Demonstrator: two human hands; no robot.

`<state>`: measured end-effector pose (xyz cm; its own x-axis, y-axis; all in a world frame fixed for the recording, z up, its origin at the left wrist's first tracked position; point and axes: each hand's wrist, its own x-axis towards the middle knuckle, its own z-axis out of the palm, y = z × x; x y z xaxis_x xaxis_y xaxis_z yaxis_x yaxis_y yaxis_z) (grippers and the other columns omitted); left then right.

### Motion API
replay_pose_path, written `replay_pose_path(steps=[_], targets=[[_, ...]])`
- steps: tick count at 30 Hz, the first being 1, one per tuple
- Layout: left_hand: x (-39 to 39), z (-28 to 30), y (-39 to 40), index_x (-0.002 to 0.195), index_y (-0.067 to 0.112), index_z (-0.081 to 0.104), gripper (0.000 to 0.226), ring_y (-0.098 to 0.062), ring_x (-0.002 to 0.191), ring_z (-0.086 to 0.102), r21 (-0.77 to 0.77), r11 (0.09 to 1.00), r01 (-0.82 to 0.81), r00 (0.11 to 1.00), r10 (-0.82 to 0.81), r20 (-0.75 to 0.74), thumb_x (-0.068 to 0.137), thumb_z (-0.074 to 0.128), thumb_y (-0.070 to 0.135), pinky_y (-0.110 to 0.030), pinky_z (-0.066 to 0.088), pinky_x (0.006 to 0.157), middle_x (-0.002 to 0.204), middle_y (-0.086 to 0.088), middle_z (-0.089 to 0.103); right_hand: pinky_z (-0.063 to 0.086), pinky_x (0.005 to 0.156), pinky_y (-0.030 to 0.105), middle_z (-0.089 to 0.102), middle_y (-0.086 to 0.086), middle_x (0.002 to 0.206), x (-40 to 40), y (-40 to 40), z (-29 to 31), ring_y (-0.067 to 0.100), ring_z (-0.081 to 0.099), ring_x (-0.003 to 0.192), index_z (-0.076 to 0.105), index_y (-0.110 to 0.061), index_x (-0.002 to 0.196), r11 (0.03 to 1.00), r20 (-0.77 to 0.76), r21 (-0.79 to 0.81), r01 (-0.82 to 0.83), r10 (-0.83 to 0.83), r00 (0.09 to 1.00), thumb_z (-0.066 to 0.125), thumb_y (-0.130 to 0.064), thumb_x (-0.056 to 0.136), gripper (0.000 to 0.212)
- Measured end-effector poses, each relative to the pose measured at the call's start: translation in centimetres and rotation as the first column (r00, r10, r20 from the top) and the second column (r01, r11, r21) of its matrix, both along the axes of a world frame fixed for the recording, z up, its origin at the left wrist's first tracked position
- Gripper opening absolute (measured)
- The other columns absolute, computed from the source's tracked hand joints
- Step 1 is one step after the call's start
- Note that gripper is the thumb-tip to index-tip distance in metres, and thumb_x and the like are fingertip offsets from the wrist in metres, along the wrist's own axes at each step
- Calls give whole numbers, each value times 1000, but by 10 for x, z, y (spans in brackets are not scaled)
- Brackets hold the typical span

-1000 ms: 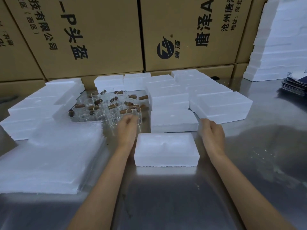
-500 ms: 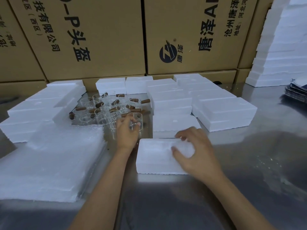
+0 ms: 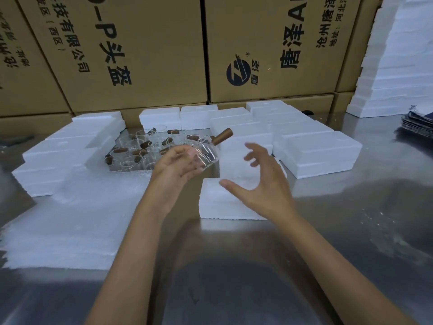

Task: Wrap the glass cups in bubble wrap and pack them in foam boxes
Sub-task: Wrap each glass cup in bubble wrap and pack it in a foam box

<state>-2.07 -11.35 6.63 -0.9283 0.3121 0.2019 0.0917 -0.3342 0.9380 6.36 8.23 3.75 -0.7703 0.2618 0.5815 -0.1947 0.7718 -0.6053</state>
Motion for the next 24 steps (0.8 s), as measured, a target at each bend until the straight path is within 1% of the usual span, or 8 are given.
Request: replay_pose_path(steps=[3,5,8,10,13,19,21,24], targets=[[11,-3,5,102,16,67,24,-17,87,74,48,997,53,997,-55,50,81,71,28,-26,58,73,102,-3,74,43,91,23,44,-31,127,-9,-33,7,-5,48,112,25,-51,142,991,-96,-89,-103,95,991,75,-74,63,97],[14,-4,7,102,17,68,24,-16,83,73,52,997,57,996,-60,62,81,71,27,-24,58,71,100,-2,74,46,93,29,46,-25,129,-14,-48,0,0,49,113,33,-44,136,992,-150,-66,-112,101,984,78,-55,72,79],[14,-4,7,115,17,65,36,-25,96,73,53,996,76,993,-80,87,81,73,26,-30,58,85,110,-6,75,43,91,17,47,-23,125,-19,-55,-10,1,50,113,38,-38,128,981,-195,-172,-92,57,979,78,-38,78,64],[15,-3,9,123,17,61,44,-27,100,73,65,994,91,991,-97,97,81,72,25,-36,54,95,115,-9,74,40,89,9,45,-24,122,-20,-57,-11,2,50,112,39,-36,127,977,-219,-199,-78,33,975,79,-36,78,63],[20,0,15,132,12,57,50,-27,103,70,99,990,100,986,-112,122,84,69,23,-44,46,106,127,-15,69,43,88,10,43,-24,118,-18,-58,-9,2,50,108,40,-35,124,976,-265,-209,-64,6,964,81,-34,77,63],[18,-4,17,141,6,49,43,-38,125,59,179,975,129,977,-156,148,100,54,18,-47,46,109,133,-15,65,43,88,5,49,-30,120,-8,-60,2,1,54,112,38,-50,116,914,-254,-381,-142,45,966,85,-34,74,66],[19,-6,19,131,14,55,41,-29,117,65,75,995,71,997,-74,38,91,64,7,-39,54,97,127,-9,69,48,91,13,56,-24,117,-5,-57,6,6,59,111,45,-38,116,826,-276,-516,-228,92,957,87,-29,72,62],[22,-12,25,128,32,52,57,-9,114,63,-251,955,-157,956,84,-280,86,74,0,-28,51,92,124,12,65,53,92,26,70,-5,110,-2,-49,9,14,68,104,54,-21,115,458,-274,-813,-361,246,930,85,-25,68,57]])
